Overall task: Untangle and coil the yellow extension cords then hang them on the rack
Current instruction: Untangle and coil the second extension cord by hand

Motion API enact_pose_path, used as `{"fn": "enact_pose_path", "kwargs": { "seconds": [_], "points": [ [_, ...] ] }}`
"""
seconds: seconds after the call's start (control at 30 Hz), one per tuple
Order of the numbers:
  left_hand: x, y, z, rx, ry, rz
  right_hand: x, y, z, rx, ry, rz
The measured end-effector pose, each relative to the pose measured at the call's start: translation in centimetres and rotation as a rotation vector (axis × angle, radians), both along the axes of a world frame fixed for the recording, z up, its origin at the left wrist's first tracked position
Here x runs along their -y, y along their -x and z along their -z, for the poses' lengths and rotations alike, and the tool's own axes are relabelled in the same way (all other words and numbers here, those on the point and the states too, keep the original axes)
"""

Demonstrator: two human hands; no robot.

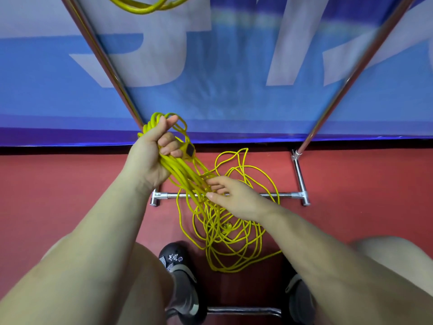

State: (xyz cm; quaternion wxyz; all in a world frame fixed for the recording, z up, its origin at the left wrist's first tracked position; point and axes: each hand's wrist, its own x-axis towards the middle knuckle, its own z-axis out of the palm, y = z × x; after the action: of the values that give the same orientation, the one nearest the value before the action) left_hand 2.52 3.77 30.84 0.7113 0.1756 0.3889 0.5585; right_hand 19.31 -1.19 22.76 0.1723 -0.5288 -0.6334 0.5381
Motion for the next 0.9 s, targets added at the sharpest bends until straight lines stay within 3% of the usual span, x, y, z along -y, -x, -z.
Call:
{"fn": "enact_pose_path", "kwargs": {
  "seconds": [0.13, 0.3, 0.4, 0.5, 0.7, 0.83, 0.9],
  "points": [
    [-0.1, -0.2, 0.0, -0.022, 0.003, 0.015, -0.3, -0.6, 0.0, 0.031, -0.096, 0.039],
    [-0.2, 0.3, 1.2, -0.313, 0.004, 0.000, -1.7, -5.1, -0.8, 0.322, -0.264, -0.060],
    [-0.5, 1.7, 1.3, -0.443, -0.023, -0.072, -1.7, -8.8, -0.3, 0.743, -0.082, -0.298],
    [-0.6, 3.3, 1.5, -0.523, -0.053, -0.153, -1.1, -11.5, 0.4, 0.899, 0.120, -0.314],
    [-0.6, 4.7, 2.5, -0.640, -0.076, -0.240, -1.1, -12.4, -0.8, 0.614, 0.083, -0.078],
    [-0.4, 4.6, 2.9, -0.667, -0.103, -0.189, -1.6, -10.5, -2.2, 0.127, 0.172, 0.203],
    [-0.1, 4.0, 3.0, -0.690, -0.113, -0.156, -1.9, -9.2, -3.2, -0.024, 0.182, 0.280]
  ]
}}
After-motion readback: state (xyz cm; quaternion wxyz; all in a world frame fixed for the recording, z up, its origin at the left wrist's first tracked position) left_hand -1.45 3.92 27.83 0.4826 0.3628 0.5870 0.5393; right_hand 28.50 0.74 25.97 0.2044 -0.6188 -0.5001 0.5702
